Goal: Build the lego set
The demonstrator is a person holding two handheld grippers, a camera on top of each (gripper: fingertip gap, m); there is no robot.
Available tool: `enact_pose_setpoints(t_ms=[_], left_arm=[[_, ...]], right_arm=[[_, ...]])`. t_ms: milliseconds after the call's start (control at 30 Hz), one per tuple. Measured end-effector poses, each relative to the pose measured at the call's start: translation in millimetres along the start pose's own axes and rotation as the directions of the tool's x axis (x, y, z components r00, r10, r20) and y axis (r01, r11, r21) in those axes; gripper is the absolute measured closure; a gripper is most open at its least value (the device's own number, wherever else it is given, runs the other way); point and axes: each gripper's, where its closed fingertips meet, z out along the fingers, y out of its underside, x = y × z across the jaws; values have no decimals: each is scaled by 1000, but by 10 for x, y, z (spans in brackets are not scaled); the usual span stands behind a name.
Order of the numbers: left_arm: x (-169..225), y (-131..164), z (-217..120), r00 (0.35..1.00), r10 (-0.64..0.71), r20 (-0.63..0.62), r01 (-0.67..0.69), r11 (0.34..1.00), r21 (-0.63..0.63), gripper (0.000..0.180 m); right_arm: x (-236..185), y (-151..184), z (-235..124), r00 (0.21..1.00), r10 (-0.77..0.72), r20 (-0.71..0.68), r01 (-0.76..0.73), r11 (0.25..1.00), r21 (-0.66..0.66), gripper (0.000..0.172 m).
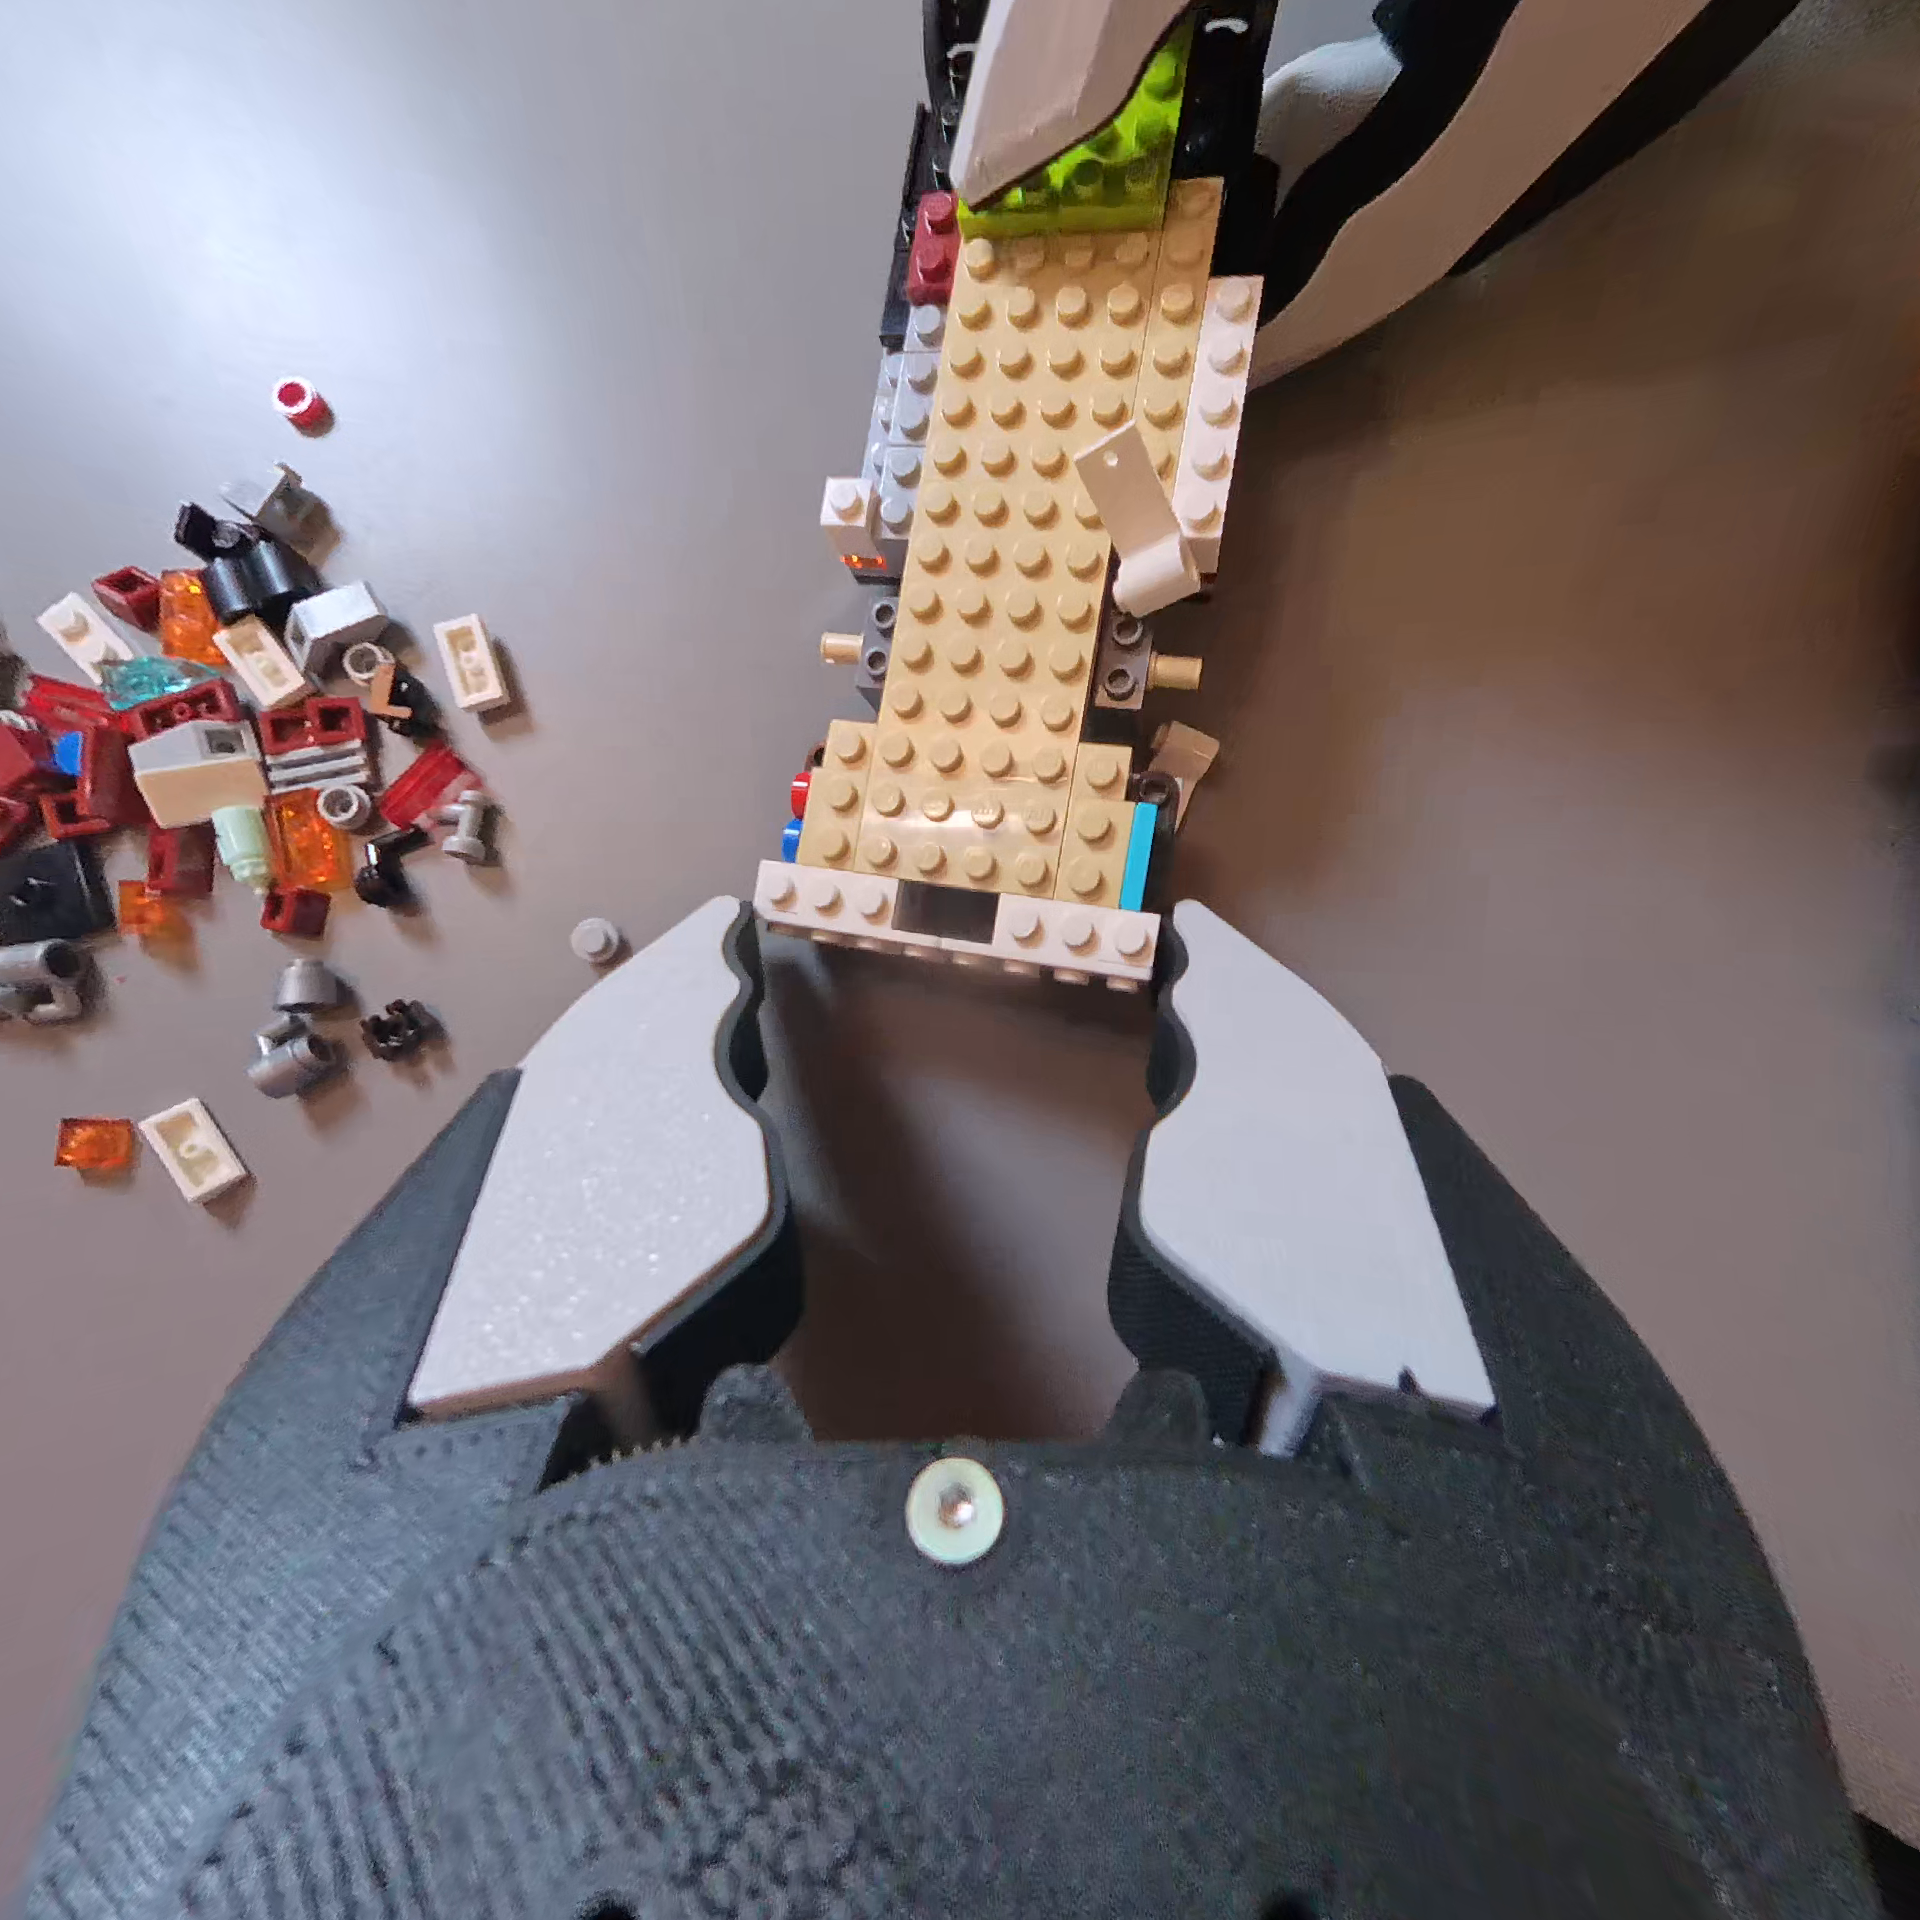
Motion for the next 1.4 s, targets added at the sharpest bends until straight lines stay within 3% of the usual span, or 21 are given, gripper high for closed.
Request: enact_pose_setpoints(t_ms=[300, 467, 633, 867, 967, 1133, 1267, 1400], left_arm=[[82, 79, -81, 997, 52, -51, -52, 999, 1, 97], [50, 14, -83, 995, -70, -65, 74, 995, 61, 101], [-5, -68, -47, 990, -128, -66, 135, 984, 114, 122], [-196, -58, -47, 992, -121, 46, 114, 984, 136, 130], [-236, -29, -65, 991, -110, 72, 101, 988, 119, 130], [-154, 21, -53, 995, -94, 14, 93, 991, 101, 126], [-182, -6, -5, 998, -40, 57, 35, 995, 96, 130], [-326, -40, 31, 987, -17, 158, 2, 996, 94, 133]], right_arm=[[1, 59, -22, 999, 14, 45, -13, 1000, -28, 125], [15, 75, -15, 999, -4, 36, 5, 999, -36, 126], [-59, -5, -39, 997, -4, 80, 6, 1000, -25, 124], [-127, -116, -117, 980, 115, 160, -122, 992, 36, 123], [7, -116, -196, 938, 274, 213, -295, 953, 71, 122], [90, 124, -250, 808, 480, 343, -507, 862, -13, 114], [-20, 217, -239, 739, 535, 410, -551, 830, -91, 111], [-43, 216, -239, 710, 572, 412, -578, 807, -124, 120]])
